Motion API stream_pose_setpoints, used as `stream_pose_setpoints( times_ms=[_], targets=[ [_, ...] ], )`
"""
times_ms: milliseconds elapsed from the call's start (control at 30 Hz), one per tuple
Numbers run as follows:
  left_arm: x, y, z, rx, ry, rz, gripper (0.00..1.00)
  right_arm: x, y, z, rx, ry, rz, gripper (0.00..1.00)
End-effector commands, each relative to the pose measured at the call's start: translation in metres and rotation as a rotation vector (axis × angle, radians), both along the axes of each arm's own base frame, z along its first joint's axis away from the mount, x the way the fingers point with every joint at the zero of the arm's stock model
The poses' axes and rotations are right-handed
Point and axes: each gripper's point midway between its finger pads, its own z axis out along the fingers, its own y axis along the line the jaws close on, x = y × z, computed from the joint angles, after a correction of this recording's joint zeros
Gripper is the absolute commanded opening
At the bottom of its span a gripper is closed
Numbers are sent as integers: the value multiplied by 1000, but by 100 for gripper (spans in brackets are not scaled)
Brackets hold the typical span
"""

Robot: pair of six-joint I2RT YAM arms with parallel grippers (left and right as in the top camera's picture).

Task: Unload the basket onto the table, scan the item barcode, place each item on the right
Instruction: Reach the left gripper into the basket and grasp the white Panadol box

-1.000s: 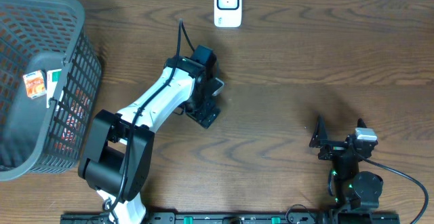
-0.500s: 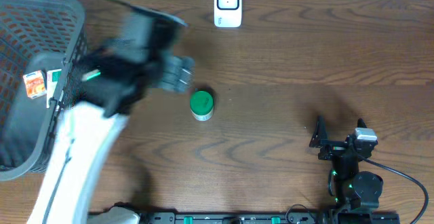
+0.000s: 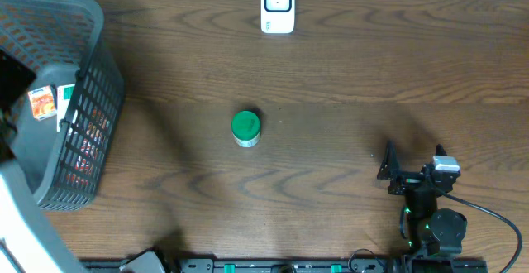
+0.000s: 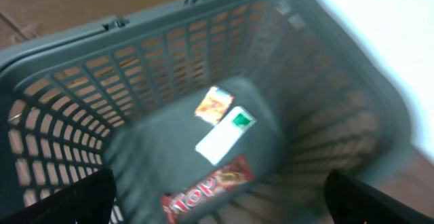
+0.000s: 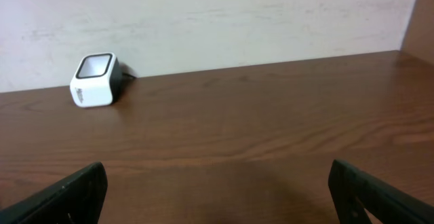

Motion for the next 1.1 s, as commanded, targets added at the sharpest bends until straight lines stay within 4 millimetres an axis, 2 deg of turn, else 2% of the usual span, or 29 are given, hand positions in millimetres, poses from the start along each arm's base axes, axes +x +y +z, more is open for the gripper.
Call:
stream_pose_setpoints(
  times_ms=[0,67,167,267,333,633,833,1067],
  targets=[
    [23,35,-58,-24,225,-75,98,0,3,0,-13,0,15,99],
    [33,42,-92,-57,332,-149,99,0,3,0,-13,0,15,99],
    [48,36,-146,-147,457,-321,99,0,3,0,-13,0,15,99],
    [53,36,-189,-208,551,-391,99,0,3,0,-13,0,15,99],
    [58,39,-209,-230,590,-416,99,0,3,0,-13,0,15,99],
    [73,50,-283,-303,701,-484,98,0,3,0,-13,0,15,99],
    [74,50,-328,-367,764,-501,98,0,3,0,-13,0,15,99],
    [75,51,-360,-406,796,-507,98,0,3,0,-13,0,15,99]
  ],
)
